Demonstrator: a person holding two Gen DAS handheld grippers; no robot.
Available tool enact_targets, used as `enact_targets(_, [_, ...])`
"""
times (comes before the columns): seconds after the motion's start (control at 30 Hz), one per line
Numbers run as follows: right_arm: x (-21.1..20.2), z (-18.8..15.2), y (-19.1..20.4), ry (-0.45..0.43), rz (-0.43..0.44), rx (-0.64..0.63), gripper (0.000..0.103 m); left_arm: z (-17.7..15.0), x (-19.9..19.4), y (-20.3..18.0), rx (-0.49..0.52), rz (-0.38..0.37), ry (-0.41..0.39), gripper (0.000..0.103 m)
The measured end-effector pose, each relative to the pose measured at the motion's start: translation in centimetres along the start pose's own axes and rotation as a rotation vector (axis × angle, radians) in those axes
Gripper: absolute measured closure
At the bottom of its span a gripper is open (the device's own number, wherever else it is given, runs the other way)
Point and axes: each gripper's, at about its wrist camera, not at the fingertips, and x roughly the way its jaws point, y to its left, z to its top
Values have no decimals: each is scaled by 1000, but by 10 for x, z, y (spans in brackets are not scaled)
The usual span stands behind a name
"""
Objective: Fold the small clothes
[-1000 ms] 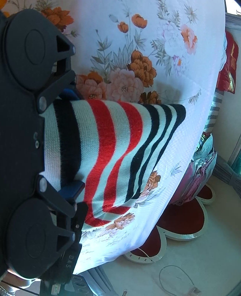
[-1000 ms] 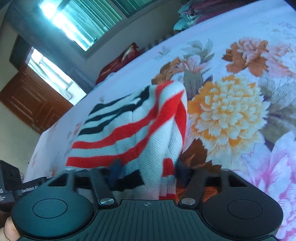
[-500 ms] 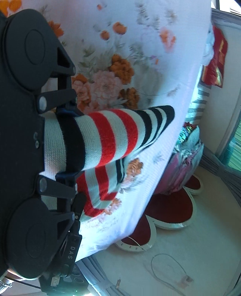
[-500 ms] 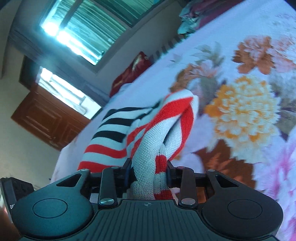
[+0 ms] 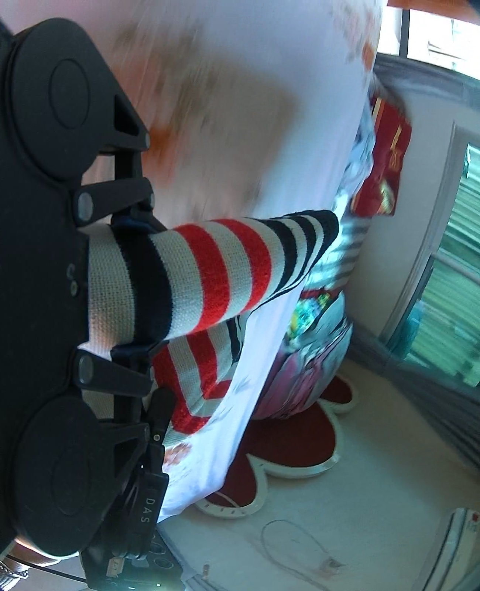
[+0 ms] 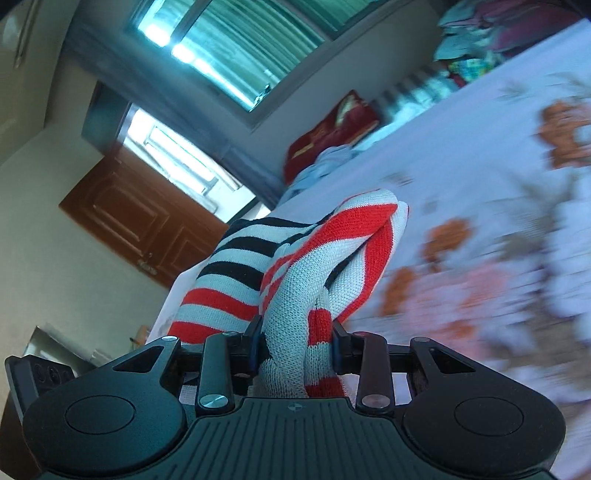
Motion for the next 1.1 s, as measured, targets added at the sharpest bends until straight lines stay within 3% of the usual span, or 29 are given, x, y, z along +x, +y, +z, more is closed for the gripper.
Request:
enact_targets(0.23, [114,-45,73,-18,-16,-8,69,34,-33,114,8,24,-12,52])
enact_targets(0.37, [167,-63,83,8,-47,-2,69,38,-34,162,37,56,-13,52])
enact_targets(0.47, [195,-74,78,45,-107,1,68,24,-23,192,31,86,23,49])
enact_targets(0.57, [197,-77,65,40,-120,52,68,13,-23,207,2,50,-3,44])
enact_targets(0.83, [183,-55,71,-10,-175,80,59,40,-29,216,-67,36,8,43])
enact_targets(0.93, [193,-45,73,-5,-190,87,58,47,-31,221,-109,33,-22,43])
enact_targets(1.1, [207,-31,67,-22,-210,88,59,72,-12,223,-96,54,-34,43])
